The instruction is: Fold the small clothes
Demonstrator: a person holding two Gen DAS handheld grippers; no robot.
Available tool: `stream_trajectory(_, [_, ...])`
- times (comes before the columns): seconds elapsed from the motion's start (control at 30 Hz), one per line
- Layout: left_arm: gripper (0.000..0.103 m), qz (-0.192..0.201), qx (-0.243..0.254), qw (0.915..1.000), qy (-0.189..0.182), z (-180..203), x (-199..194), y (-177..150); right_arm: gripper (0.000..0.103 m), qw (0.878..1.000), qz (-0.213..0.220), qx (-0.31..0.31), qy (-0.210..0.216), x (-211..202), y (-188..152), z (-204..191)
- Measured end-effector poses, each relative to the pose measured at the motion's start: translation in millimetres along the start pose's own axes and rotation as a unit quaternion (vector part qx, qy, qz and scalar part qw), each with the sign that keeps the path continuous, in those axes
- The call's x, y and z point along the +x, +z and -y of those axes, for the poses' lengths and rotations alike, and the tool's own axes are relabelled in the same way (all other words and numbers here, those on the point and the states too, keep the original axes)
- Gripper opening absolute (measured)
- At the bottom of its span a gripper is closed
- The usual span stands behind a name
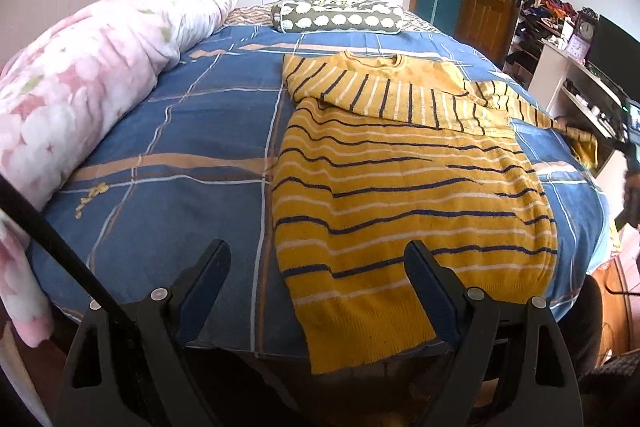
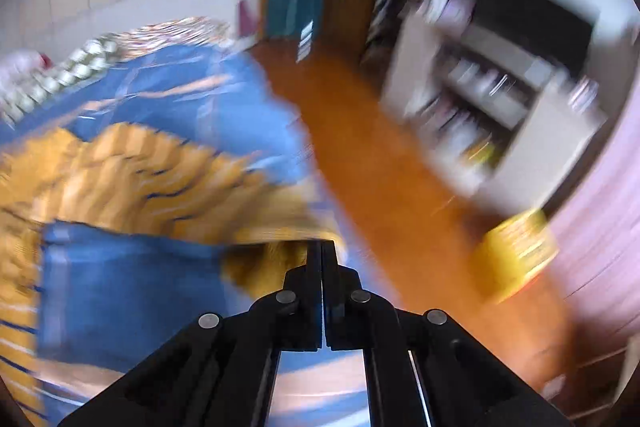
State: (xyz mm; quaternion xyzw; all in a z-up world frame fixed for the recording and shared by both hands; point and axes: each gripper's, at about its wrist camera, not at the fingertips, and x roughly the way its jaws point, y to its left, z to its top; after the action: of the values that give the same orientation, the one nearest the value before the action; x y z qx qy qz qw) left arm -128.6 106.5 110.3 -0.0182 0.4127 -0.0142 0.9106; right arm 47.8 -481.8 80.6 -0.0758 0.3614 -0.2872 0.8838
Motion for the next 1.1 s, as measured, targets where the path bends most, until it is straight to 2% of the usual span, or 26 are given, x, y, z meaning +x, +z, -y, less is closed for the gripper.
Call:
stream_trajectory(0.07, [0.087, -0.006, -0.010, 0.9998, -0.012, -1, 5, 0, 0.001, 0.997, -0.002, 0.009, -0.075, 0, -3, 23])
stream_trajectory(0.1, [0.087, -0.012, -0.018, 0.9995, -0.022, -2, 8, 0, 0.001, 0.996, -0.011, 0.024, -0.088, 2, -5, 35])
stream_trajectory(0.13, [0.087, -0.015, -0.022, 0.9993, -0.027, -2, 9, -1, 0.001, 0.995, -0.025, 0.053, -0.081, 5, -8, 51])
stream_trajectory(0.17, [0.087, -0.018, -0.025, 0.9990, -0.033, -1, 11, -2, 0.001, 0.994, -0.034, 0.092, -0.040, 6, -12, 66])
stream_trajectory(0.2, [0.087, -0.019, -0.026, 0.9989, -0.034, 0, 11, -2, 0.002, 0.990, -0.040, 0.137, 0.024, 7, -17, 79])
stream_trajectory(0.23, [0.087, -0.018, -0.024, 0.9990, -0.033, 0, 10, -2, 0.008, 0.973, -0.049, 0.194, 0.118, 10, -23, 91])
stream_trajectory(0.27, [0.087, -0.018, -0.023, 0.9991, -0.031, 1, 10, -2, 0.015, 0.949, -0.058, 0.240, 0.199, 16, -29, 98])
stream_trajectory(0.3, [0.087, -0.016, -0.021, 0.9992, -0.029, 2, 8, -2, 0.033, 0.912, -0.068, 0.290, 0.281, 24, -36, 102])
stream_trajectory(0.33, [0.087, -0.016, -0.022, 0.9992, -0.029, 3, 8, -1, 0.045, 0.864, -0.082, 0.346, 0.356, 36, -45, 102])
stream_trajectory(0.43, [0.087, -0.015, -0.020, 0.9993, -0.029, 5, 5, 0, 0.052, 0.762, -0.128, 0.433, 0.464, 70, -62, 81])
stream_trajectory(0.47, [0.087, -0.015, -0.018, 0.9993, -0.028, 5, 4, 1, 0.054, 0.741, -0.144, 0.450, 0.477, 80, -67, 73])
stream_trajectory(0.5, [0.087, -0.014, -0.014, 0.9995, -0.025, 7, 3, 1, 0.054, 0.725, -0.162, 0.470, 0.477, 92, -72, 63])
stream_trajectory(0.53, [0.087, -0.013, -0.011, 0.9996, -0.023, 7, 3, 1, 0.056, 0.722, -0.171, 0.481, 0.467, 101, -75, 57])
stream_trajectory(0.63, [0.087, -0.014, -0.005, 0.9997, -0.020, 9, 3, 1, 0.056, 0.717, -0.170, 0.510, 0.443, 118, -76, 43])
stream_trajectory(0.67, [0.087, -0.014, -0.006, 0.9997, -0.019, 9, 3, 1, 0.056, 0.720, -0.164, 0.516, 0.435, 122, -74, 43])
stream_trajectory(0.77, [0.087, -0.015, -0.011, 0.9996, -0.020, 6, 5, 0, 0.054, 0.742, -0.147, 0.537, 0.375, 131, -67, 54])
stream_trajectory(0.8, [0.087, -0.015, -0.015, 0.9995, -0.022, 5, 6, -1, 0.040, 0.742, -0.149, 0.543, 0.364, 134, -67, 58])
stream_trajectory(0.83, [0.087, -0.015, -0.020, 0.9994, -0.025, 2, 7, -1, 0.014, 0.745, -0.152, 0.545, 0.354, 136, -68, 61])
stream_trajectory(0.87, [0.087, -0.014, -0.027, 0.9992, -0.028, -1, 8, -1, 0.007, 0.754, -0.156, 0.538, 0.343, 136, -65, 64])
stream_trajectory(0.9, [0.087, -0.013, -0.031, 0.9990, -0.030, -4, 9, -2, 0.007, 0.768, -0.157, 0.526, 0.330, 133, -59, 67])
stream_trajectory(1.0, [0.087, -0.008, -0.042, 0.9985, -0.036, -13, 10, -4, 0.007, 0.824, -0.133, 0.465, 0.297, 104, -25, 67])
stream_trajectory(1.03, [0.087, -0.006, -0.045, 0.9983, -0.038, -15, 10, -5, 0.007, 0.851, -0.117, 0.427, 0.281, 86, -6, 60])
stream_trajectory(1.1, [0.087, 0.000, -0.052, 0.9977, -0.044, -22, 9, -8, 0.007, 0.895, -0.086, 0.351, 0.263, 52, 24, 34])
